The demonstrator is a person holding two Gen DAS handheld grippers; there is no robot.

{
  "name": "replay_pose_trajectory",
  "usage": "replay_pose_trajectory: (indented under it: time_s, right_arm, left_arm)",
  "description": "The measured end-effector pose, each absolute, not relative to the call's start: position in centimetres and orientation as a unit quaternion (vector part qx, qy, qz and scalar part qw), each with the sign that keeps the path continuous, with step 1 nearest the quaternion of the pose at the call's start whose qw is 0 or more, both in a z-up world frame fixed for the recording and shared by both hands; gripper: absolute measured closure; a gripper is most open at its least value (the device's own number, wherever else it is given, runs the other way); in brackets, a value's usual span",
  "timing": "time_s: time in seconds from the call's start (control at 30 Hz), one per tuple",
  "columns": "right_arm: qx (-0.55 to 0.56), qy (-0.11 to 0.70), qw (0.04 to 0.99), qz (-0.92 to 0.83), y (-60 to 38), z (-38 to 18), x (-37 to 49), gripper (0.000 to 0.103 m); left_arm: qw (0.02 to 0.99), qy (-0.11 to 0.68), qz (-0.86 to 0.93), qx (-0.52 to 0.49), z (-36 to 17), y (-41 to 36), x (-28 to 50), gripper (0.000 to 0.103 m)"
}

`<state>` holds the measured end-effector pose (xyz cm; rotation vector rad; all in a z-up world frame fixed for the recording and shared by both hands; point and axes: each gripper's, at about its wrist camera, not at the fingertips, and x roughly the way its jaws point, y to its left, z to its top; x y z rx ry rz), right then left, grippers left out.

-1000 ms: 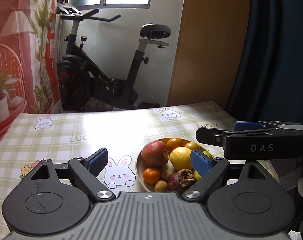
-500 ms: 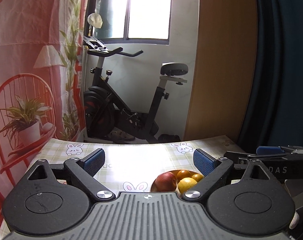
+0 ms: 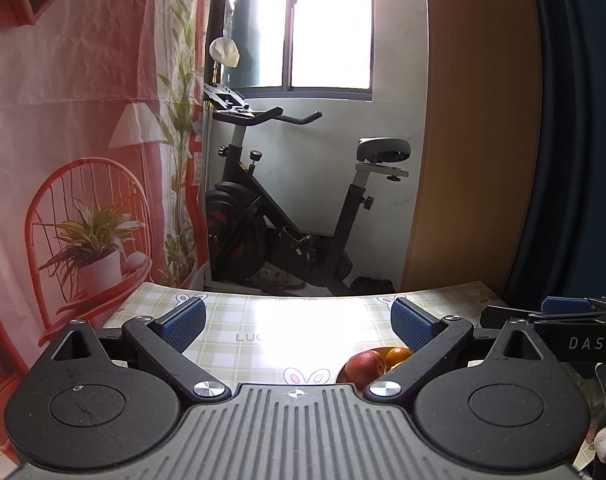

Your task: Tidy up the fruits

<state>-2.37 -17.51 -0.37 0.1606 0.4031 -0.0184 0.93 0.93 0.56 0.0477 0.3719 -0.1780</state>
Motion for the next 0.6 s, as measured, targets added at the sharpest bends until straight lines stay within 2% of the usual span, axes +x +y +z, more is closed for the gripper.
replay_pose_trajectory:
  time_s: [0.6]
  right_arm:
    - [0.081, 0.198, 0.977, -0.005, -17.73, -0.22, -2.42, 0.0]
  left_arm:
    - [0.978, 0.19, -0.077, 0.025, 0.57, 0.95, 0.67, 0.003]
